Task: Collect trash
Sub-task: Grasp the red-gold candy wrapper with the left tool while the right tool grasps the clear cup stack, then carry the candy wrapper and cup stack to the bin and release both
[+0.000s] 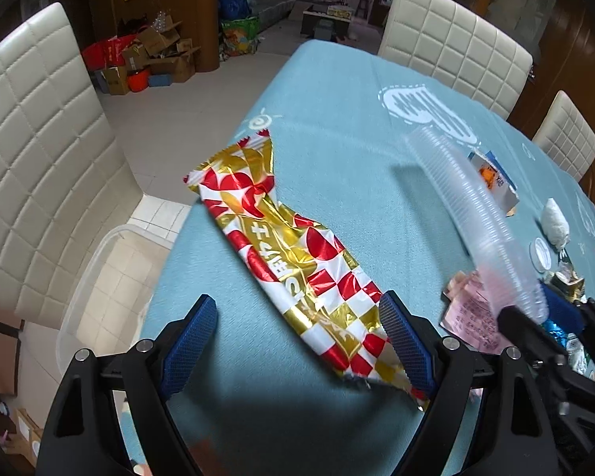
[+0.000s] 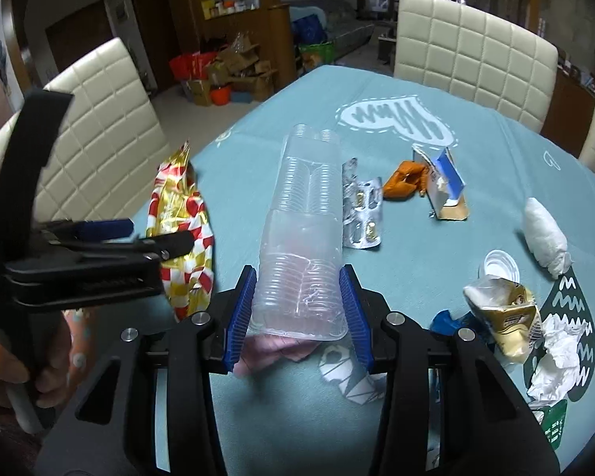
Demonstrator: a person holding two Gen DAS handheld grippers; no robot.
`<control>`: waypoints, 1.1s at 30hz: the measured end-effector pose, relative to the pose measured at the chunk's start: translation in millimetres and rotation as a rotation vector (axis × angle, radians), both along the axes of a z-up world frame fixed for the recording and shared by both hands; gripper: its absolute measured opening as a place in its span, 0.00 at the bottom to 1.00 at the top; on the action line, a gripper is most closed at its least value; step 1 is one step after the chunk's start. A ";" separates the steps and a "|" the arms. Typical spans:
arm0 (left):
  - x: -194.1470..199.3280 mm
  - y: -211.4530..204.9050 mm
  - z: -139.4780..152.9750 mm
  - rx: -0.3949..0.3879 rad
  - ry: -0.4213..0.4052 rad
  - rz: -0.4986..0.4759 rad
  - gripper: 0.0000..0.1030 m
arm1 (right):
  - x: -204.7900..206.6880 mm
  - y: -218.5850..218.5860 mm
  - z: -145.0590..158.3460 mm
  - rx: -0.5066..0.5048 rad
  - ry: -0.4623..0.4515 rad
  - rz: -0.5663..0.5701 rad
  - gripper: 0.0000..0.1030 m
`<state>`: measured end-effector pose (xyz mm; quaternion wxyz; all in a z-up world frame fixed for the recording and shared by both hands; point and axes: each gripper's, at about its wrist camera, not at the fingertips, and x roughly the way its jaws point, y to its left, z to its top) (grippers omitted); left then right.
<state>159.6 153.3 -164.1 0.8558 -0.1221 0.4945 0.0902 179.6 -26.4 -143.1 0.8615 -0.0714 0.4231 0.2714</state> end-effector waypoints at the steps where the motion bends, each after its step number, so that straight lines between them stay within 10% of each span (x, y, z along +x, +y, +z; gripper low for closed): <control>1: 1.3 -0.8 -2.0 -0.005 0.003 -0.007 0.79 | 1.1 -0.8 -0.2 0.001 -0.001 -0.006 0.44; 12: -2.8 -7.6 2.8 0.010 -0.054 -0.049 0.11 | -2.3 4.0 0.7 -0.008 -0.010 0.012 0.44; 33: -72.4 -14.3 61.4 0.106 -0.186 -0.022 0.07 | -66.8 14.7 46.7 -0.008 -0.128 0.121 0.44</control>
